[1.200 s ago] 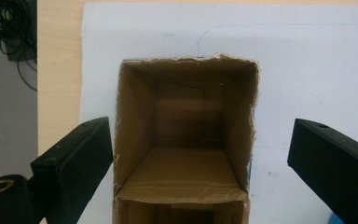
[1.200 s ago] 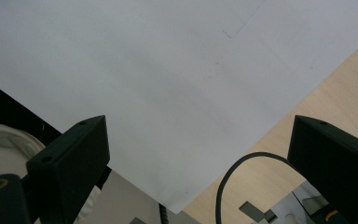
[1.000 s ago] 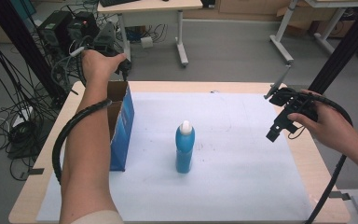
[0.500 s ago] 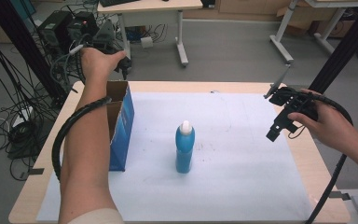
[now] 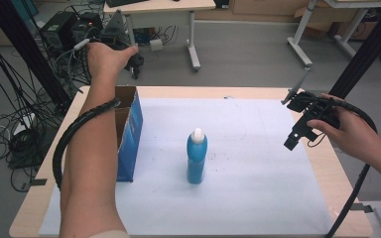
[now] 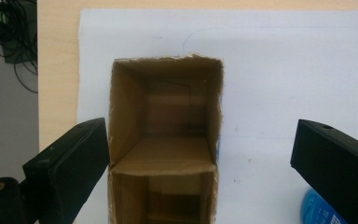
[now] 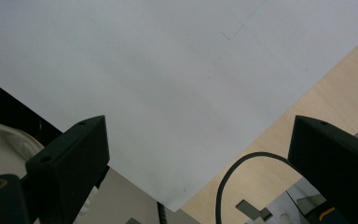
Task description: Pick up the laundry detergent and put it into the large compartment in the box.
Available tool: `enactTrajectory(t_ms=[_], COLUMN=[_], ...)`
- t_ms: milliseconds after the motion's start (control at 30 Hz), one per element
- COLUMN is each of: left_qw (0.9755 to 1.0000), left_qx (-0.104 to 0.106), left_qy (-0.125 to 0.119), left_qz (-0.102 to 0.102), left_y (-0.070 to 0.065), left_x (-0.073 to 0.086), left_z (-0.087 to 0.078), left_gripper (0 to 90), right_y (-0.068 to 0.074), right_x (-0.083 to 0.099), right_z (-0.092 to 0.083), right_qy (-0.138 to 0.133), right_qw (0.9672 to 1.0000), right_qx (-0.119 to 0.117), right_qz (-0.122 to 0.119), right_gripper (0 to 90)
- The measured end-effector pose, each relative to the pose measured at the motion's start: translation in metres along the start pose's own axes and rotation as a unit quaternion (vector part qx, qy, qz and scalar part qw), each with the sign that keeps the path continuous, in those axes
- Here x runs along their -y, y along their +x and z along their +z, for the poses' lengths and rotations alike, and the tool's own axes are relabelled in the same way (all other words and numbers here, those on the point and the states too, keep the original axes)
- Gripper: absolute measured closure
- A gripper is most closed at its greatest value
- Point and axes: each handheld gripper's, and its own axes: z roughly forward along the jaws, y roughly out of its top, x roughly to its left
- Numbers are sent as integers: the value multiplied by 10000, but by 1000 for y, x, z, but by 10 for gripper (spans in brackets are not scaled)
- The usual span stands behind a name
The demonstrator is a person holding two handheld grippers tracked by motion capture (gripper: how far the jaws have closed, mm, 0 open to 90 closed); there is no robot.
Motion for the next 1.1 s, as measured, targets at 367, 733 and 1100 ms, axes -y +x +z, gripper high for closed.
enactTrajectory(t_ms=[367,733,1100], left_qw=[9994,9956,9899], left_qx=[129,263,399], left_qy=[-49,-90,-151], left_qz=[325,890,1354], left_y=[-24,-57,-82], left_x=[21,44,70], left_z=[-23,-40,-52], left_gripper=[47,46,46], right_y=[7,17,22], right_x=[6,14,22], right_z=[-6,-12,-17], right_qy=[-44,-102,-133], right_qw=[10000,9999,9998], right_qx=[22,76,114], right_qz=[-63,-92,-67], right_gripper=[52,52,52])
